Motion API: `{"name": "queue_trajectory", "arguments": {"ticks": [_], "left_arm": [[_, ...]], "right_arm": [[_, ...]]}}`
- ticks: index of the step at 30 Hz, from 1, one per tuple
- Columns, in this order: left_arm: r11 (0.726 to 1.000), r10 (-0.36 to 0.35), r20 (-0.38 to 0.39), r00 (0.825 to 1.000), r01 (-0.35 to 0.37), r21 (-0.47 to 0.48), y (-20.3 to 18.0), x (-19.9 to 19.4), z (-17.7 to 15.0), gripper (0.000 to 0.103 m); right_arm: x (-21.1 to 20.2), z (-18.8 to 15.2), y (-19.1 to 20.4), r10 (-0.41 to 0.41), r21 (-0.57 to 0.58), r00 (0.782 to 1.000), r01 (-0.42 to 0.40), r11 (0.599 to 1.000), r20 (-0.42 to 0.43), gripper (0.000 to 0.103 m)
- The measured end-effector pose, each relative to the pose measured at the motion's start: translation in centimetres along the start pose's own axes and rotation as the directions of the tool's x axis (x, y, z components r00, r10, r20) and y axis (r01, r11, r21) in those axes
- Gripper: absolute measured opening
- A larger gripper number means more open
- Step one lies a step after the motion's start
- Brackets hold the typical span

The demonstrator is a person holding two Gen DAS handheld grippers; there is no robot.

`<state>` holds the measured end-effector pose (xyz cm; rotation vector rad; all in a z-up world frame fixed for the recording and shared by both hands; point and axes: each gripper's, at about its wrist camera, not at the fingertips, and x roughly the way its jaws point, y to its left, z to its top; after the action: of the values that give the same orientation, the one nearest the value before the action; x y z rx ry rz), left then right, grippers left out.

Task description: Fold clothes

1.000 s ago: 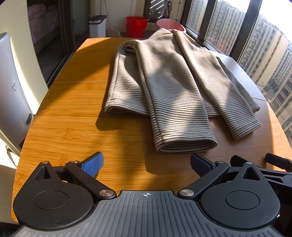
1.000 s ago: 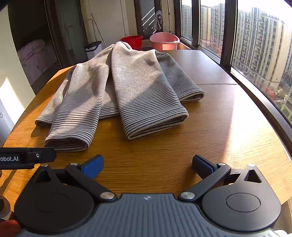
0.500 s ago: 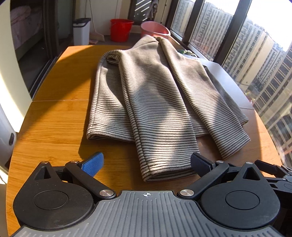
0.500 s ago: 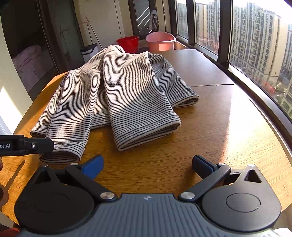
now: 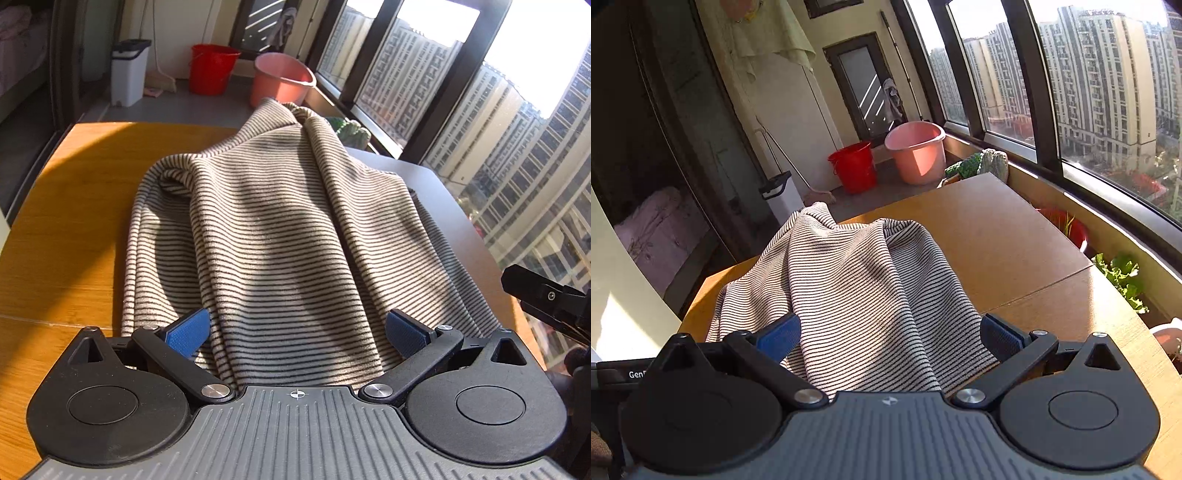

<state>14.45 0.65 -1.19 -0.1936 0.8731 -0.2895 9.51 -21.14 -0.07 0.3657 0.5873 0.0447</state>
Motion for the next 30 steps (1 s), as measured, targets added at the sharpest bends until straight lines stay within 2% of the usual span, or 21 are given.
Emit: {"name": "queue_trajectory", "arguments": {"ticks": [2,5,7,10,15,20,26,30], "left_arm": [[1.000,-0.005,0.000,1.000,0.005,-0.002,0.3,1.0,0.7,0.103],[1.000,-0.011,0.007,1.000,0.011,0.004,0.7,2.2,1.3,0.103],[1.000,-0.019,0.034,0.999,0.019,0.022,0.7,2.1,0.8,0.103],[0.998,-0.020,0.044,0.999,0.017,0.059,0.5,2.1,0.3,0.103],[0.993,-0.015,0.052,0.999,0.009,0.116,-0.1,1.6,-0.7,0.103],[0.986,-0.006,0.060,0.998,-0.004,0.165,-0.6,-0.1,-3.0,0.103],[0.979,-0.064,0.005,0.998,0.062,0.195,-0.8,-2.9,-5.9,0.103],[0.971,-0.124,-0.065,0.990,0.134,0.196,-0.9,-4.9,-7.6,0.103]], "right_arm": [[2.3,1.3,0.8,0.061,0.025,0.998,-0.061,0.998,-0.007,0.103],[6.5,1.8,1.9,0.160,0.048,0.983,-0.157,0.986,-0.087,0.103],[9.4,1.4,2.4,0.163,0.051,0.974,-0.156,0.986,-0.161,0.103],[10.9,0.6,2.7,0.159,0.029,0.974,-0.156,0.987,-0.164,0.103],[9.7,-0.1,2.5,0.193,-0.043,0.963,-0.204,0.978,-0.189,0.103],[6.7,-1.5,0.9,0.251,-0.021,0.947,-0.260,0.965,-0.202,0.103],[2.0,-3.7,-1.3,0.310,0.015,0.924,-0.315,0.949,-0.223,0.103],[-1.3,-5.4,-1.9,0.299,-0.012,0.923,-0.311,0.950,-0.241,0.103]]}}
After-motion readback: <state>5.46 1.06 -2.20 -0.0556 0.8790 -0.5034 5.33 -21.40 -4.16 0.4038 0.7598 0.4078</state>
